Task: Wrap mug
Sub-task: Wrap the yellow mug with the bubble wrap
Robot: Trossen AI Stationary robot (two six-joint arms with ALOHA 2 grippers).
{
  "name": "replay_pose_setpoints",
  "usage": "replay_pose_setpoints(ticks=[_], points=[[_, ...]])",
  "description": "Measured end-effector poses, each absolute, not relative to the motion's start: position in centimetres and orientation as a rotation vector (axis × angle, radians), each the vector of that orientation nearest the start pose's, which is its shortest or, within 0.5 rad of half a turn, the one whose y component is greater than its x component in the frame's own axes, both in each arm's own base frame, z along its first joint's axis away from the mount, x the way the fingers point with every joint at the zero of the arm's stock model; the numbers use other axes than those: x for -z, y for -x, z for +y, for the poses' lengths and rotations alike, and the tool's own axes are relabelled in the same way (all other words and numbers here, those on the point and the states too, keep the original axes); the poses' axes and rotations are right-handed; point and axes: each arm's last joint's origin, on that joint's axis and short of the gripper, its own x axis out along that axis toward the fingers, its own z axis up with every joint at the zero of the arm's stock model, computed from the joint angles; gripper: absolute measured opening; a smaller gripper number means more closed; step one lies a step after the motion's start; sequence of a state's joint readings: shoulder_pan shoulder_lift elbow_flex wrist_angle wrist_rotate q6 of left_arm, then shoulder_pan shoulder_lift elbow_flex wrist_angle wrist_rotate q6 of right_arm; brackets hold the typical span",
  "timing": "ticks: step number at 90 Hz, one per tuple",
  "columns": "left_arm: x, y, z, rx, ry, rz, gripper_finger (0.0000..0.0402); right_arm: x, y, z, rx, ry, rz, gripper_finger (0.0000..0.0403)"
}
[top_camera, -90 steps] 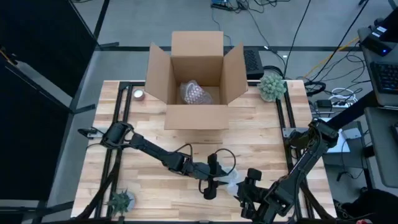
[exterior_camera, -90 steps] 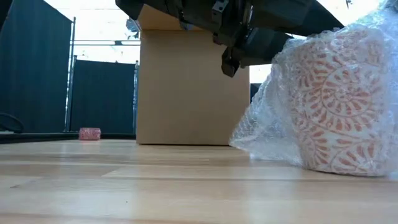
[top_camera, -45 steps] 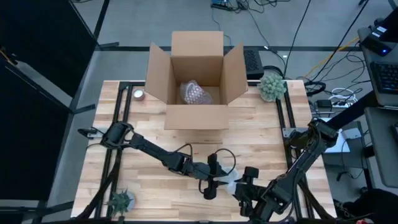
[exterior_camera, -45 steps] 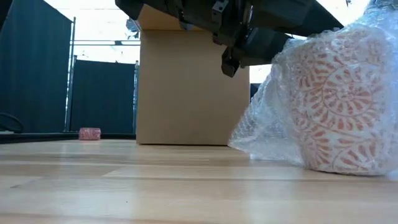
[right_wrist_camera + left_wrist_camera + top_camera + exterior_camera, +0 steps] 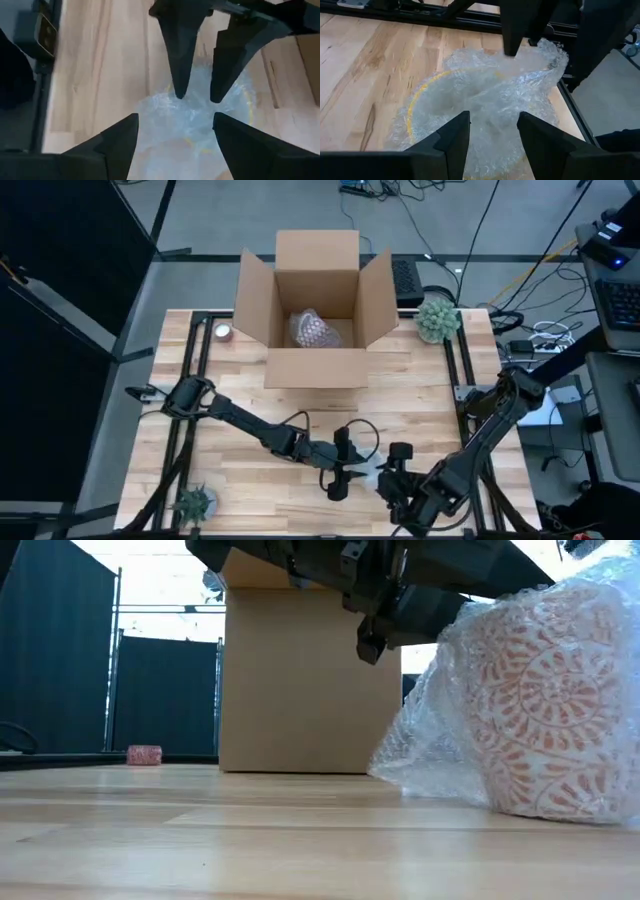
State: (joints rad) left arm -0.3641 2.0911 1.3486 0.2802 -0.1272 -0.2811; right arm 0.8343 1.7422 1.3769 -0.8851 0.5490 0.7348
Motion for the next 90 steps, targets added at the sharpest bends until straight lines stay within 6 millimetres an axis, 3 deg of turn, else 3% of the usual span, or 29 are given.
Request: replay_pose_setpoints(ticks=[14, 33, 47, 90], points=[[-16.8, -43.0, -16.0, 0.168, 0.162, 0.478, 0.0160, -23.9, -24.9, 23.8, 0.155, 0.135, 0.992, 0.0245], [-16.8, -43.0, -16.0, 0.168, 0.162, 0.478, 0.0160, -25.4, -25.4, 21.7, 0.209, 0.089, 0.984, 0.0245], [-16.8, -43.0, -16.0, 0.168, 0.162, 0.478, 0.0160, -24.5, -26.4, 20.6, 0.192, 0.078, 1.096, 0.0245], [-16.8, -43.0, -16.0, 0.167, 0.163, 0.480, 0.0160, -22.7, -28.9, 18.3, 0.213, 0.032, 1.220, 0.0244]])
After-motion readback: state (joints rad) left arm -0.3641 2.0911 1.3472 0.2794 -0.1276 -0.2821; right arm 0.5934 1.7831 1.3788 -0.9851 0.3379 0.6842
